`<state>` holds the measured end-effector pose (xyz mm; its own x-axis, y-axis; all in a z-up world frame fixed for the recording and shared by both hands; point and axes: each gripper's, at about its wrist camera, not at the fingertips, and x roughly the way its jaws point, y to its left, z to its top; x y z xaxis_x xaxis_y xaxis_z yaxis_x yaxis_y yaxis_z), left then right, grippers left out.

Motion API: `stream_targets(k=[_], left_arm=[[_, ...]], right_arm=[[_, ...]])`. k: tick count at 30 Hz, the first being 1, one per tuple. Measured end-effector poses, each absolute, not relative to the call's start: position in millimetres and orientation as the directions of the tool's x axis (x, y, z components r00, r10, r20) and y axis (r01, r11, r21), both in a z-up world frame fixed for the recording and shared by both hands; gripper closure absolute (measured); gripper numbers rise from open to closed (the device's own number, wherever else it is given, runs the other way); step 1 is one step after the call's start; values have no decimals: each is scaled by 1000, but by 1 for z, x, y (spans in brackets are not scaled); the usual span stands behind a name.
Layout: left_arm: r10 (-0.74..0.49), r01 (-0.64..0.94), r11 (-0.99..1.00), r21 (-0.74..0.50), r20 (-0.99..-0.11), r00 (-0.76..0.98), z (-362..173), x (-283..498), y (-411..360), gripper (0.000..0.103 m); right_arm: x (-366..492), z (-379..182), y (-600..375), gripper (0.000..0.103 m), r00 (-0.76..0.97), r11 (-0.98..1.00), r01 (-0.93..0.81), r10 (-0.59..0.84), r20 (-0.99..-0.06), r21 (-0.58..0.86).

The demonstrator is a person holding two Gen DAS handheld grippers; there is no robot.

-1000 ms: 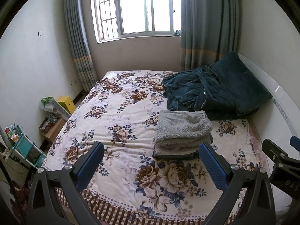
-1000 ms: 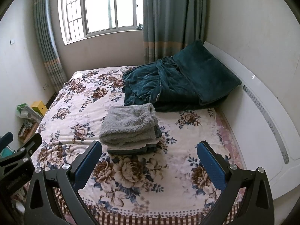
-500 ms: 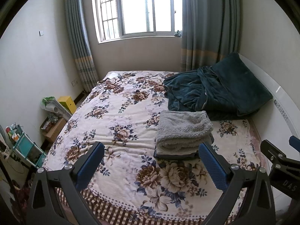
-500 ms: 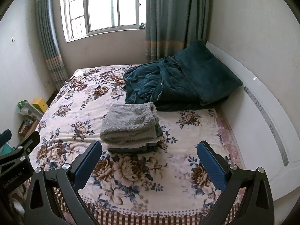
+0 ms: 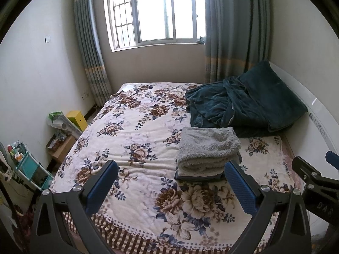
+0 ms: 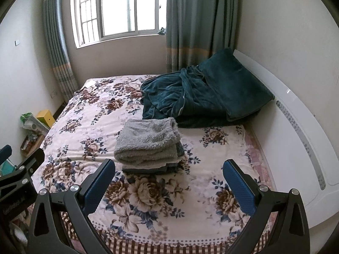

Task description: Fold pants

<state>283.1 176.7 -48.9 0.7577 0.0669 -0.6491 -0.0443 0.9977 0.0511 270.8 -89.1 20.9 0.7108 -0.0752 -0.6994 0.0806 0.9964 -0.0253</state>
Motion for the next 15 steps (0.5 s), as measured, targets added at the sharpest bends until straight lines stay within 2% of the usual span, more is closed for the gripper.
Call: stream_targets(k=[15], left_arm=[[64, -49, 998, 42, -639, 766, -44, 281, 179, 0]], right_arm=[[272, 22, -90, 0, 716, 996, 80, -84, -693, -39]])
